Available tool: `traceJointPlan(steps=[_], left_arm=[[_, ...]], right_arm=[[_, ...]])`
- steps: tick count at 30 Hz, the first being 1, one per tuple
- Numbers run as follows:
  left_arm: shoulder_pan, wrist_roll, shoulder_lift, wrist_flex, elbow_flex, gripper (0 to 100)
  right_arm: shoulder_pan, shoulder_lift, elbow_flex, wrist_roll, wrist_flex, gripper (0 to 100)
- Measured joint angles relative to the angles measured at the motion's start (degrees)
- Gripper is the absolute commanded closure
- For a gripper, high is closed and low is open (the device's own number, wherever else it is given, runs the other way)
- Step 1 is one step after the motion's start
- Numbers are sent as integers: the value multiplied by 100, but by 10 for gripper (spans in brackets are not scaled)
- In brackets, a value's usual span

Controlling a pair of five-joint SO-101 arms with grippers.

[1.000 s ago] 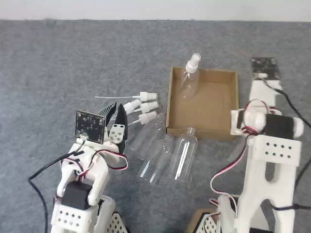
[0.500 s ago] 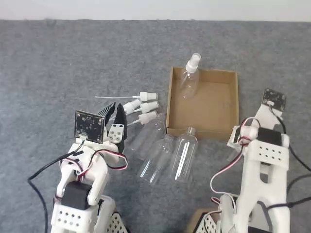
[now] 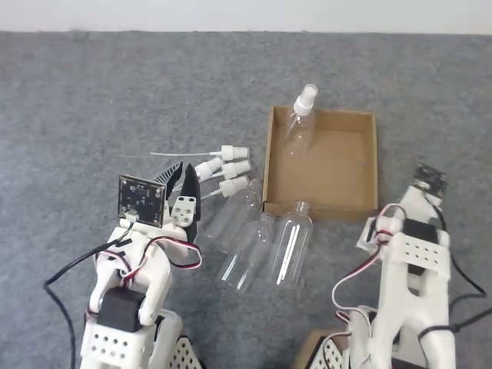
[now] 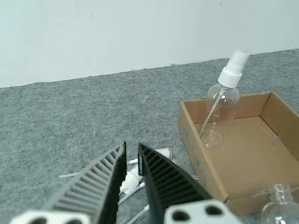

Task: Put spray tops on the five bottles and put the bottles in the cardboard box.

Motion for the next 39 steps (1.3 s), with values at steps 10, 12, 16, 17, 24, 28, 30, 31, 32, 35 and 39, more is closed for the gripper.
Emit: traceJointPlan(steps=[10,12,16,17,24,28,30,31,32,35,39], left_arm=[[-123,-123,9,53,-88,967],[-334,-202,105,202,-404,967],[-536,-448,1134,633,-1354,967],[-527,-519,1486,791,-1653,966],[-589,-1424,4167,1723,-3490,950],[-571,-1802,5609,1943,-4185,862],[-563,-1960,6224,1996,-4475,838],[-563,-2040,6488,1996,-4607,836],[-563,-2119,6734,1996,-4721,836],[-545,-2268,7367,1996,-5064,834],[-519,-2312,7947,1978,-5345,834]], right_arm=[[1319,0,0,1837,0,719],[1415,0,0,2382,0,768],[1477,0,0,3226,0,804],[1486,0,0,3367,0,789],[1591,0,-580,4308,703,699],[1591,0,-1257,4475,1160,699],[1512,0,-1459,4484,1222,699],[1424,0,-1512,4492,1231,699],[1310,0,-1530,4501,1231,697],[1029,70,-1538,4501,1231,697],[870,659,-1626,4519,1125,697]])
